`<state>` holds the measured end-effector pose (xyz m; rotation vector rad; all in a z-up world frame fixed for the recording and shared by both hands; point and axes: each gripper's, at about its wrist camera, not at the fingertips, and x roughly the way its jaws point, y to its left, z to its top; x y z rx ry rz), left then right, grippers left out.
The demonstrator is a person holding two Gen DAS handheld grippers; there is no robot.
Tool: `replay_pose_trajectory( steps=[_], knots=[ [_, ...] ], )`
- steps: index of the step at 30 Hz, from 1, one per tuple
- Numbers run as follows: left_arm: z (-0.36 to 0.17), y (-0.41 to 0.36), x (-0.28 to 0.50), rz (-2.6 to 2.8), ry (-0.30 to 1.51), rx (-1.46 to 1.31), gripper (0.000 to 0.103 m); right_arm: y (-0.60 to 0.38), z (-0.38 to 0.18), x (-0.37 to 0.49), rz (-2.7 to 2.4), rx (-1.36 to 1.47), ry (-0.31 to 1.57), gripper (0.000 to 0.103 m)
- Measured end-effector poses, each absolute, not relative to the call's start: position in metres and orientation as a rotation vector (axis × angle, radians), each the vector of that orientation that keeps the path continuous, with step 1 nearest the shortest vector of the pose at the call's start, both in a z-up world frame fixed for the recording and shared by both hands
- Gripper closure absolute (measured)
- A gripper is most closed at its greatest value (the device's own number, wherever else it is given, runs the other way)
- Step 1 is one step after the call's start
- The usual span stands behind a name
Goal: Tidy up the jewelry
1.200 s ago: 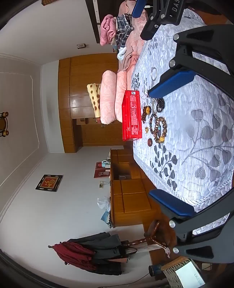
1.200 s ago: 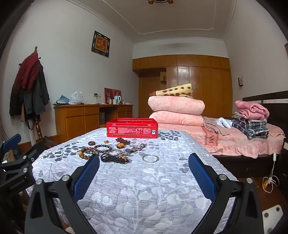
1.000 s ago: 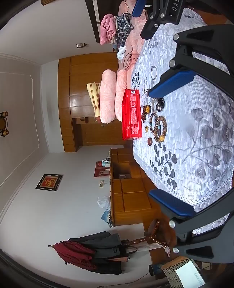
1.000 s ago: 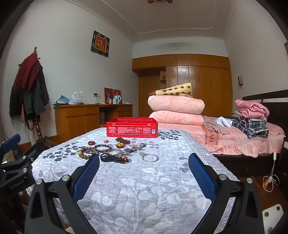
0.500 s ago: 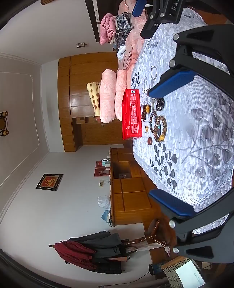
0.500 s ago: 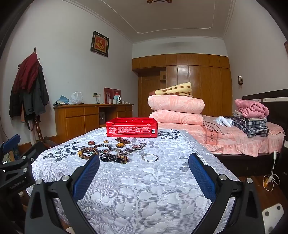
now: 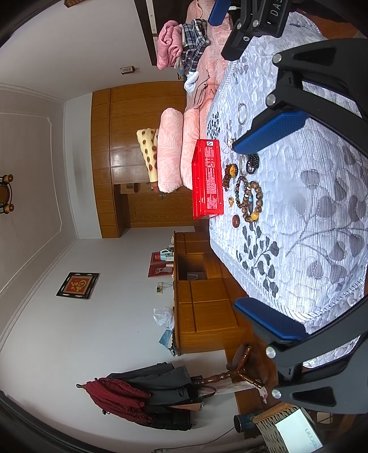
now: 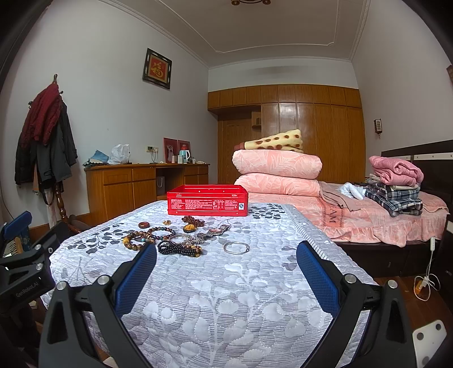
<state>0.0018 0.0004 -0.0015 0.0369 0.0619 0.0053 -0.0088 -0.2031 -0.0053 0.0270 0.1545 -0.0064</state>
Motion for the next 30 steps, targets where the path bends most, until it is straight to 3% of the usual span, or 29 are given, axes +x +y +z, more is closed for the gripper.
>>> replay_pose_trajectory(
  steps=[30],
  knots=[
    [-0.0005,-0.0015,-0.0007,0.008,0.061,0.036,0.005,-0.2034,-0.0058,-0.0078,-0.006,0.027,0.156,0.006]
  ],
)
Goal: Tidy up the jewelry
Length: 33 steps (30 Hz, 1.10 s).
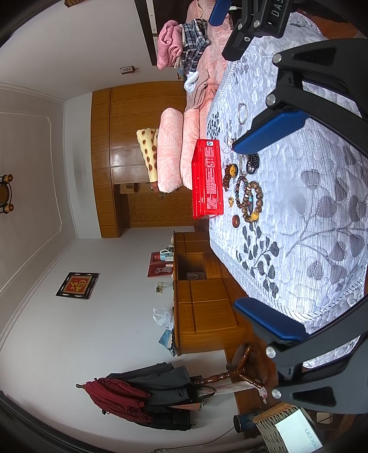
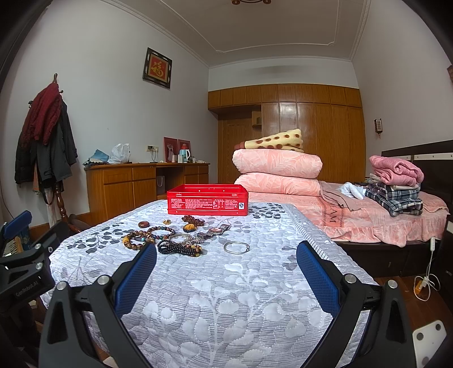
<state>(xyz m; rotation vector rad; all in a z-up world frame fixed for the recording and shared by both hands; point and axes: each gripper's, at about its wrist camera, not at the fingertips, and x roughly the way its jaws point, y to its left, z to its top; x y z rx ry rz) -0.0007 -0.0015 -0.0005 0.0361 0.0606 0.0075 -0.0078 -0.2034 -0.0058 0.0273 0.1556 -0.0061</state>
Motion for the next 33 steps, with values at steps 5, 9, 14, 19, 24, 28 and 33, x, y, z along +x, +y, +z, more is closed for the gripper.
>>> replay_pose_trajectory(
  steps=[5,9,14,19,24,28,33],
  knots=[
    [-0.001,-0.002,-0.001,0.008,0.062,0.037,0.005,-0.203,-0.006,-0.008,-0.006,0.027,0.155,0.006],
    [-0.001,-0.002,-0.001,0.008,0.061,0.037,0.005,-0.203,-0.006,-0.008,-0.006,0.027,0.156,0.006],
    [-0.001,-0.001,-0.001,0.008,0.062,0.037,0.005,-0.204,-0.006,-0.008,-0.006,0.026,0.156,0.006],
    [-0.001,-0.002,-0.001,0.008,0.062,0.037,0.005,-0.204,-0.006,-0.007,-0.006,0.027,0.157,0.006],
    [-0.001,-0.002,-0.001,0.008,0.062,0.037,0.005,-0.204,-0.005,-0.008,-0.006,0.027,0.157,0.006],
    [0.000,0.000,0.000,0.007,0.067,0.038,0.005,-0.204,-0.004,-0.008,-0.005,0.029,0.162,0.006],
    [-0.003,0.013,0.007,0.016,0.092,0.032,0.005,-0.205,-0.010,0.004,0.010,0.039,0.193,0.006]
  ],
)
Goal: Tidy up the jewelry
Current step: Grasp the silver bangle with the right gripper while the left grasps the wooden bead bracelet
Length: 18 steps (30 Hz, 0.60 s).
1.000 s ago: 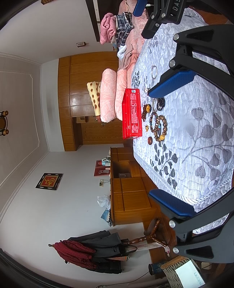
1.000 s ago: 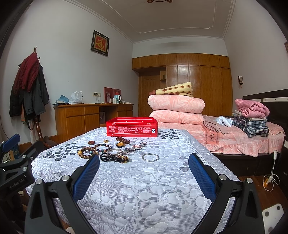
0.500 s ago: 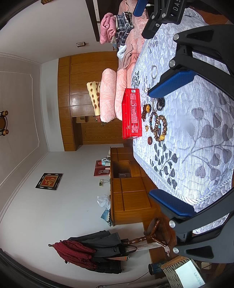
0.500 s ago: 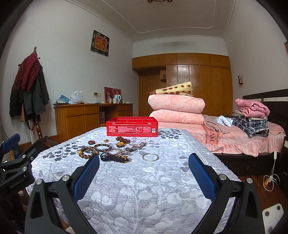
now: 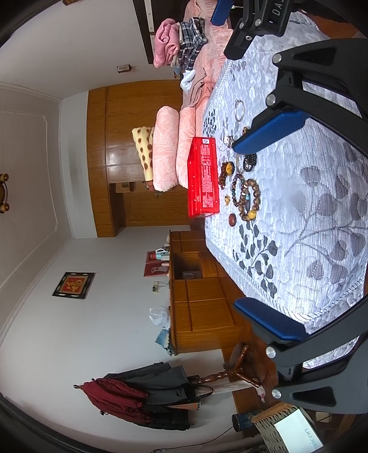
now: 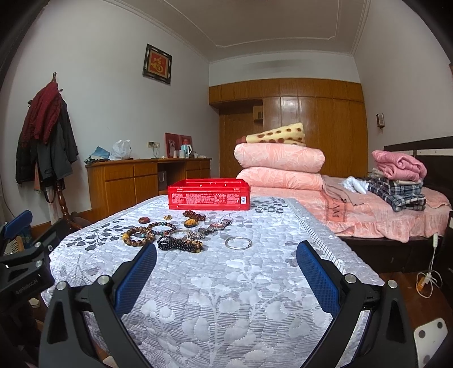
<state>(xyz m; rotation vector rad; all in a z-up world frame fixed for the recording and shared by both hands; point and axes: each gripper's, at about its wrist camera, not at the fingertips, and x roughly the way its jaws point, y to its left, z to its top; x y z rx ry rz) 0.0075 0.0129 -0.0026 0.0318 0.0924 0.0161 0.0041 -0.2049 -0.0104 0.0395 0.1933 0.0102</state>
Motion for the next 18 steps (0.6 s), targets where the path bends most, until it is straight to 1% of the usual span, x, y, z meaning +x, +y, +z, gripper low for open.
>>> replay_pose_trajectory(
  steps=[7,13,18],
  knots=[
    [-0.002,0.010,0.040,0.015,0.185,0.053,0.005,-0.214,-0.013,0.029,0.025,0.053,0.285,0.006],
    [-0.002,0.010,0.089,-0.011,0.360,0.051,0.005,-0.228,-0.012,0.068,0.044,0.075,0.398,0.006],
    [-0.004,0.014,0.124,-0.030,0.469,0.026,0.006,-0.241,-0.010,0.101,0.075,0.116,0.493,0.006]
  ],
)
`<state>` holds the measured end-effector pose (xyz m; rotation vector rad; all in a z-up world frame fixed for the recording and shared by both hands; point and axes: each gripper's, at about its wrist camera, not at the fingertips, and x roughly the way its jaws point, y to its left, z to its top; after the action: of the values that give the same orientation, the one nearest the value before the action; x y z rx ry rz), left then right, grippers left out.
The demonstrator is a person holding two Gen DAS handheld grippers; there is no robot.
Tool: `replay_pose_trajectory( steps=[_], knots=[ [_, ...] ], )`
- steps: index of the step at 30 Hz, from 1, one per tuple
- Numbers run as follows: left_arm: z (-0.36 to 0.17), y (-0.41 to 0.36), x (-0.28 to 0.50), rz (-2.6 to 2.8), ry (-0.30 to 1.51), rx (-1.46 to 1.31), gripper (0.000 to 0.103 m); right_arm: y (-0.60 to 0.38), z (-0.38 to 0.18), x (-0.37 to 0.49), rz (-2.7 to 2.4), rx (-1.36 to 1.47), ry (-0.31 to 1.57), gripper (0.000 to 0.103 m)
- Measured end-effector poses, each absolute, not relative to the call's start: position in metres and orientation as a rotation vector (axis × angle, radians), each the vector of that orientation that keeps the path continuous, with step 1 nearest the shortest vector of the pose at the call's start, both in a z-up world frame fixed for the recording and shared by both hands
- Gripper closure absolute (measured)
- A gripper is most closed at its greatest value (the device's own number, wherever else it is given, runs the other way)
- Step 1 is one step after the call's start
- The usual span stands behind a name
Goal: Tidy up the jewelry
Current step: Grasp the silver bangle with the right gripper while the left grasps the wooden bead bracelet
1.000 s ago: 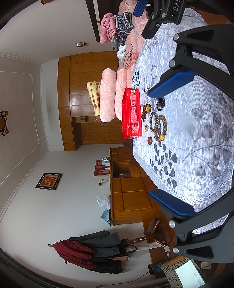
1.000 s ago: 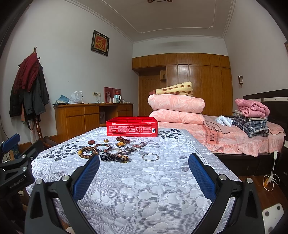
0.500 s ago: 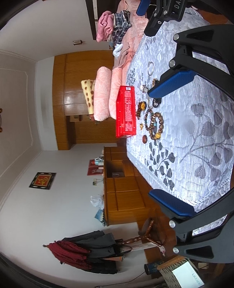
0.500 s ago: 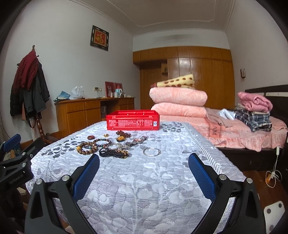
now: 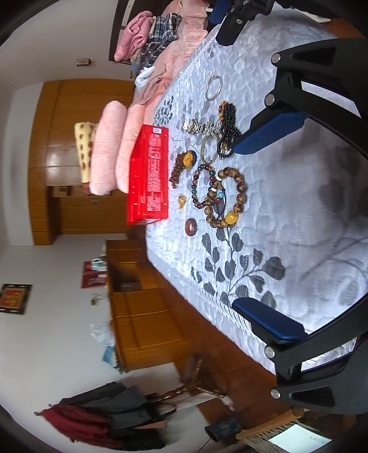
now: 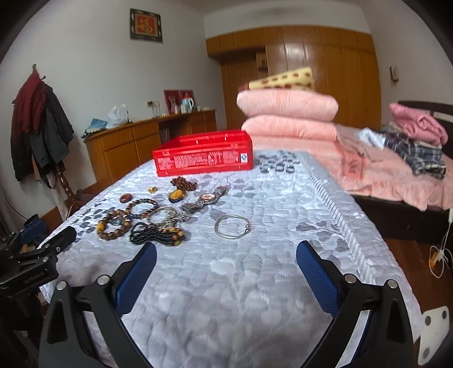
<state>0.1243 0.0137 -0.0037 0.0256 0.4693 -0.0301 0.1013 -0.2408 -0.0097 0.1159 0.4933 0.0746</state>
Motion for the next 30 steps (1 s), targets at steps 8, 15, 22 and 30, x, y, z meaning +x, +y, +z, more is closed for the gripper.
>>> replay_pose_trajectory(
  steps=[8,15,22,30],
  knots=[
    [-0.007,0.013,0.185,-0.062,0.666,0.029,0.030,-0.243,-0.008,0.150,0.080,0.087,0.579,0.007],
    [-0.020,0.011,0.227,-0.086,0.813,0.051,0.046,-0.246,-0.014,0.187,0.068,0.093,0.692,0.013],
    [-0.023,0.009,0.244,-0.142,0.867,0.060,0.054,-0.245,-0.028,0.210,0.081,0.098,0.828,0.024],
    [-0.021,0.005,0.247,-0.184,0.875,0.093,0.081,-0.236,-0.035,0.226,0.052,0.033,0.912,0.030]
  ],
)
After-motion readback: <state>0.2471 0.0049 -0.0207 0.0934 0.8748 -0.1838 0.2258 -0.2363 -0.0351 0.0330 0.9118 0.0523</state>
